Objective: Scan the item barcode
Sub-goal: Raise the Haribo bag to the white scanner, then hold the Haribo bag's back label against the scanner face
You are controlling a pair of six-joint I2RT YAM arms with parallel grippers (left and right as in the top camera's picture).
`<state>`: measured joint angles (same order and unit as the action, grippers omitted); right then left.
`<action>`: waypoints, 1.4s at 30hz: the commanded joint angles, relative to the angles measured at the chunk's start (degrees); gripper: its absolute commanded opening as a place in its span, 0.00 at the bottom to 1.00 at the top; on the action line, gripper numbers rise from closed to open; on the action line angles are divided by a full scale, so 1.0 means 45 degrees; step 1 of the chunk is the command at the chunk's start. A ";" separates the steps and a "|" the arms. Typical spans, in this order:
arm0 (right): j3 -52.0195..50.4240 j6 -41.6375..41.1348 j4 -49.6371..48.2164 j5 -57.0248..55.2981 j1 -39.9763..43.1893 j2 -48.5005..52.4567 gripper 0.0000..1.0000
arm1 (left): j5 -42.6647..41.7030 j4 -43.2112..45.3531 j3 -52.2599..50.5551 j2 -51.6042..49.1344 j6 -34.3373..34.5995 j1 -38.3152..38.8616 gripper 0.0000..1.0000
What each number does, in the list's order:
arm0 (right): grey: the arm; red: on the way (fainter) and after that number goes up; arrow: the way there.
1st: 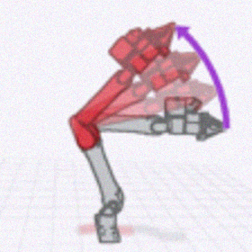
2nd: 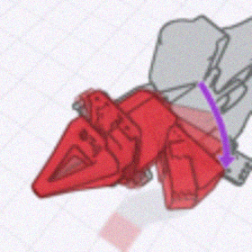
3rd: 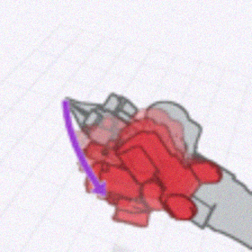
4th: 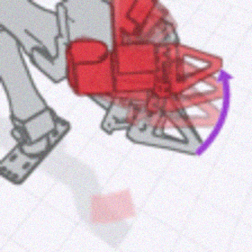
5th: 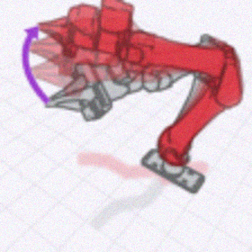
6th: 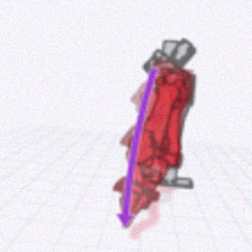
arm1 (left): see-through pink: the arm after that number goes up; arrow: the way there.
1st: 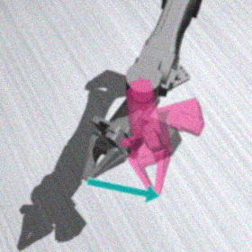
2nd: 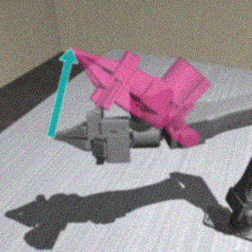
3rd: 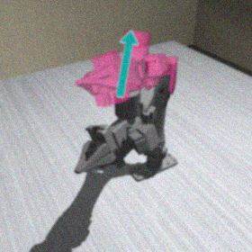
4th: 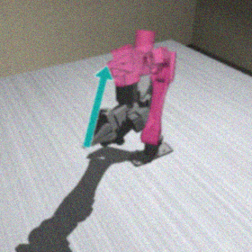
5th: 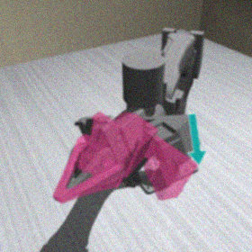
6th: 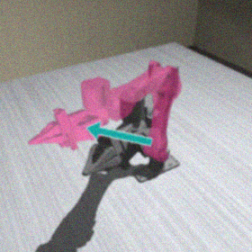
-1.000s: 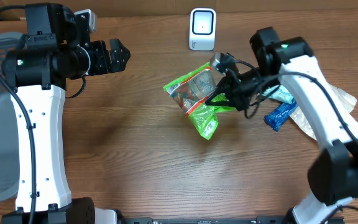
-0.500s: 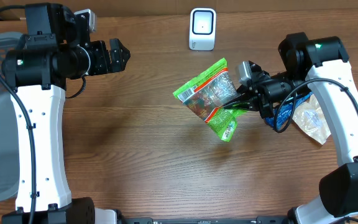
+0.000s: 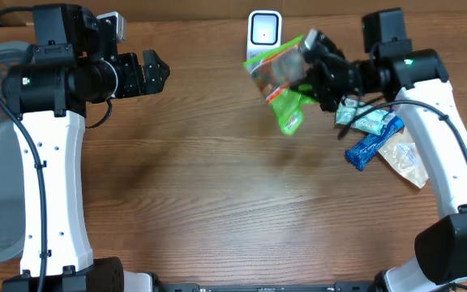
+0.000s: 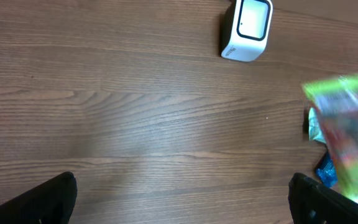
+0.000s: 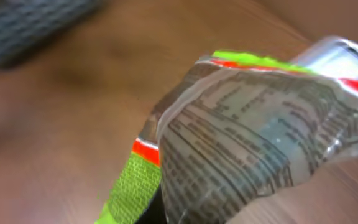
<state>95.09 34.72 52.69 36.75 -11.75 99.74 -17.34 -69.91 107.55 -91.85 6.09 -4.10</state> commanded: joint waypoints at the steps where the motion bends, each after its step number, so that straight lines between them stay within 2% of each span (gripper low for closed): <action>1: 0.0194 -0.5411 -0.1477 -0.7587 -0.1559 -0.0466 0.04 | -0.0010 0.0015 0.0044 0.0010 0.0170 0.0083 1.00; 4: 0.0194 -0.5008 -0.3104 -1.2337 -0.2973 -0.0238 0.04 | -0.0010 0.0015 0.0044 0.0010 0.0175 0.0083 1.00; 5: 0.0194 -0.4546 -0.3487 -1.3027 -0.3206 -0.0141 0.04 | -0.0010 0.0015 0.0044 0.0010 0.0170 0.0083 1.00; 7: 0.0194 -0.1904 -0.4779 -1.4333 -0.3769 0.0321 0.04 | -0.0010 0.0015 0.0044 0.0010 0.0175 0.0083 1.00; 8: 0.0194 -0.1243 -0.5110 -1.4566 -0.3818 0.0442 0.04 | -0.0010 0.0015 0.0044 0.0010 0.0170 0.0083 1.00; 10: 0.0194 0.2006 -0.6149 -1.4877 -0.3827 0.0976 0.04 | -0.0010 0.0015 0.0044 0.0010 0.0175 0.0083 1.00; 16: 0.0194 0.9024 -0.9199 -1.5523 -0.3526 0.2773 0.04 | -0.0010 0.0015 0.0044 0.0010 0.0170 0.0083 1.00; 20: 0.0199 1.0690 -1.1132 -1.5868 -0.3507 0.3827 0.04 | -0.0010 0.0015 0.0044 0.0010 0.0170 0.0083 1.00; 22: 0.0199 1.1735 -1.1594 -1.5868 -0.3449 0.4201 0.04 | -0.0010 0.0015 0.0044 0.0010 0.0175 0.0083 1.00; 23: 0.0199 1.2886 -1.1856 -1.5873 -0.3385 0.4507 0.04 | -0.0010 0.0015 0.0044 0.0010 0.0170 0.0083 1.00; 29: 0.0199 1.5824 -1.3143 -1.5873 -0.3249 0.4847 0.04 | -0.0010 0.0015 0.0044 0.0010 0.0170 0.0083 0.99; 36: 0.0194 1.7753 -1.3231 -1.5640 -0.3254 0.4852 0.04 | -0.0010 0.0015 0.0044 0.0010 0.0175 0.0083 1.00; 42: 0.0194 1.8161 -1.3216 -1.5329 -0.3269 0.4867 0.04 | -0.0010 0.0015 0.0044 0.0010 0.0170 0.0083 1.00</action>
<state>94.91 114.74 -6.11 -32.93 -26.61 122.43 -17.34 -69.89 107.53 -91.90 6.09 -4.10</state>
